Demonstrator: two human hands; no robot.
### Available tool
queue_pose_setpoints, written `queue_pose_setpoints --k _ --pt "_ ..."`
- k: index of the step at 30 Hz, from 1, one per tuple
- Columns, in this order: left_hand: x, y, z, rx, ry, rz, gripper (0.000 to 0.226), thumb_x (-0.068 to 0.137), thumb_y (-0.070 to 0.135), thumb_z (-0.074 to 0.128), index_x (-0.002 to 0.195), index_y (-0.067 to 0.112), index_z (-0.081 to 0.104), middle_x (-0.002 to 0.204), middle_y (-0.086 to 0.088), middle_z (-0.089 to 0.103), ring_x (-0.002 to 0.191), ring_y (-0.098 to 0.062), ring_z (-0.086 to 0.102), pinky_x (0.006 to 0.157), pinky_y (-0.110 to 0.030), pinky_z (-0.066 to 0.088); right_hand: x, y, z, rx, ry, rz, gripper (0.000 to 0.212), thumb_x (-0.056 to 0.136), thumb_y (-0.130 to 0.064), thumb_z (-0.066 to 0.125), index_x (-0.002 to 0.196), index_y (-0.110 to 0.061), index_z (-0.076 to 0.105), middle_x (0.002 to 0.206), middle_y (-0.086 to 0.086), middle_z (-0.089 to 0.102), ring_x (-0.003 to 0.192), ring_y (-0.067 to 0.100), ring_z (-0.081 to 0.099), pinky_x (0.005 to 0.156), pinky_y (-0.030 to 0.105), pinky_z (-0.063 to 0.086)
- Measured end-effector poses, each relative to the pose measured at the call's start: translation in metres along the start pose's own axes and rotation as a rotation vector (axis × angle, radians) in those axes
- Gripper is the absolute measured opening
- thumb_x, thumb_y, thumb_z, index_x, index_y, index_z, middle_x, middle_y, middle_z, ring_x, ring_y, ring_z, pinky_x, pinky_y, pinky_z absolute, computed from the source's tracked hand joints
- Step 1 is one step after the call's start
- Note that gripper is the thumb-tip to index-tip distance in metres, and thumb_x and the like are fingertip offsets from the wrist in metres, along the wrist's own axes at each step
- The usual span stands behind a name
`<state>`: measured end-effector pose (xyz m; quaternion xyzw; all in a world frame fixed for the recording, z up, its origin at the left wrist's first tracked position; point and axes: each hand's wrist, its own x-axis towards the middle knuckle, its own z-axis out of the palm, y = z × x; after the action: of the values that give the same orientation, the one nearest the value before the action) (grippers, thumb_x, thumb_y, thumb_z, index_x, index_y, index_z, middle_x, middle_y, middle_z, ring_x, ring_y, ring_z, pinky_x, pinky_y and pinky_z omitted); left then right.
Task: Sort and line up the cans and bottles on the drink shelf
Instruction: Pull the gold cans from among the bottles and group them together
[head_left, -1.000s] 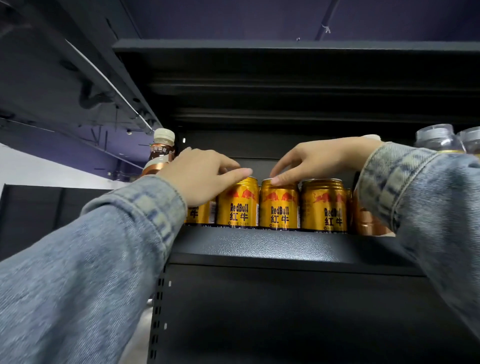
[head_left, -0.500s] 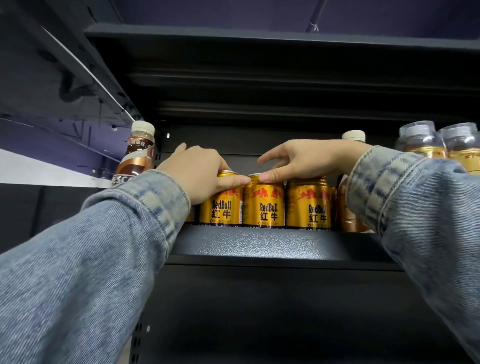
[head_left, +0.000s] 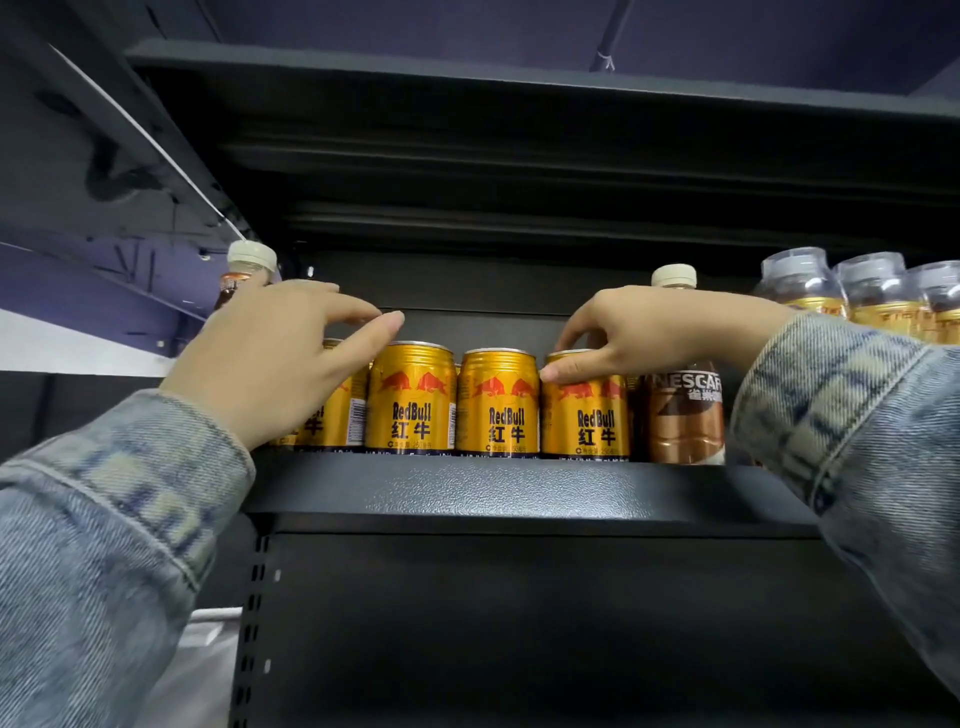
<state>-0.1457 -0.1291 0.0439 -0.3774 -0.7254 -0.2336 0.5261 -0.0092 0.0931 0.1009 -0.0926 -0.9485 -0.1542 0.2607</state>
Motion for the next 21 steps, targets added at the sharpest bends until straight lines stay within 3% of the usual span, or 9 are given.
queue_pose_setpoints --k 5,6,8,10,11,13,16,18,21 --pt "-0.006 -0.002 0.002 -0.020 -0.003 0.028 0.079 0.075 0.073 0.015 0.113 0.027 0.067 0.120 0.003 0.066 0.127 -0.017 0.048 0.109 -0.050 0.031 -0.012 -0.002 -0.003 -0.028 0.048 -0.017 0.081 0.068 -0.069 0.045 0.131 -0.019 0.055 0.122 0.001 0.064 0.103 0.014 0.059 0.083 0.023 0.044" --pt "-0.008 -0.002 0.002 -0.028 0.006 0.044 0.079 0.076 0.074 0.016 0.112 0.026 0.067 0.119 0.003 0.066 0.126 -0.017 0.049 0.108 -0.048 0.032 -0.018 0.002 -0.005 0.038 0.150 -0.033 0.078 0.069 -0.067 0.047 0.130 -0.019 0.056 0.123 0.000 0.064 0.107 0.013 0.059 0.085 0.021 0.042" --pt "-0.011 -0.004 -0.001 -0.036 0.062 0.084 0.079 0.079 0.075 0.018 0.108 0.022 0.068 0.112 0.001 0.068 0.117 -0.021 0.054 0.099 -0.045 0.036 -0.030 0.018 -0.003 0.211 0.541 -0.008 0.059 0.079 -0.055 0.058 0.125 -0.018 0.060 0.121 0.001 0.065 0.110 0.013 0.059 0.088 0.020 0.040" --pt "-0.015 -0.006 -0.005 -0.052 0.143 0.082 0.069 0.083 0.067 0.026 0.106 0.018 0.069 0.109 -0.002 0.068 0.114 -0.025 0.056 0.097 -0.047 0.038 -0.043 0.033 0.009 0.356 0.837 0.172 0.054 0.084 -0.043 0.063 0.129 -0.016 0.055 0.124 0.004 0.062 0.114 0.017 0.057 0.089 0.023 0.039" --pt "-0.016 -0.011 -0.005 -0.079 0.164 0.067 0.061 0.084 0.062 0.030 0.106 0.019 0.068 0.108 -0.002 0.067 0.114 -0.027 0.055 0.097 -0.050 0.038 -0.047 0.039 0.017 0.429 0.832 0.292 0.059 0.083 -0.043 0.064 0.133 -0.015 0.050 0.126 0.006 0.059 0.115 0.019 0.055 0.088 0.025 0.040" --pt "-0.017 -0.025 -0.003 -0.171 0.181 0.066 0.046 0.086 0.062 0.035 0.105 0.033 0.065 0.109 -0.001 0.065 0.111 -0.028 0.056 0.095 -0.055 0.042 -0.052 0.046 0.036 0.591 0.599 0.474 0.070 0.081 -0.047 0.065 0.139 -0.015 0.042 0.130 0.008 0.056 0.114 0.022 0.055 0.084 0.027 0.041" --pt "-0.017 -0.049 0.001 -0.336 0.174 0.040 0.046 0.086 0.067 0.036 0.108 0.035 0.061 0.114 0.002 0.064 0.113 -0.024 0.057 0.095 -0.055 0.044 -0.053 0.048 0.053 0.951 0.347 0.527 0.055 0.080 -0.052 0.064 0.122 -0.017 0.057 0.113 0.002 0.064 0.099 0.022 0.062 0.084 0.038 0.052" --pt "-0.022 -0.058 0.003 -0.305 0.183 -0.002 0.047 0.085 0.069 0.035 0.111 0.039 0.060 0.117 0.005 0.064 0.115 -0.021 0.056 0.096 -0.054 0.044 -0.052 0.048 0.057 1.027 0.353 0.498 0.040 0.080 -0.051 0.063 0.102 -0.019 0.064 0.097 0.003 0.069 0.091 0.022 0.066 0.088 0.045 0.053" --pt "-0.026 -0.055 0.002 -0.237 0.183 -0.038 0.037 0.084 0.070 0.033 0.104 0.049 0.056 0.115 0.007 0.061 0.114 -0.021 0.055 0.096 -0.054 0.044 -0.050 0.044 0.058 0.965 0.408 0.470 0.031 0.079 -0.052 0.063 0.087 -0.022 0.064 0.089 0.002 0.070 0.085 0.021 0.067 0.082 0.043 0.055"
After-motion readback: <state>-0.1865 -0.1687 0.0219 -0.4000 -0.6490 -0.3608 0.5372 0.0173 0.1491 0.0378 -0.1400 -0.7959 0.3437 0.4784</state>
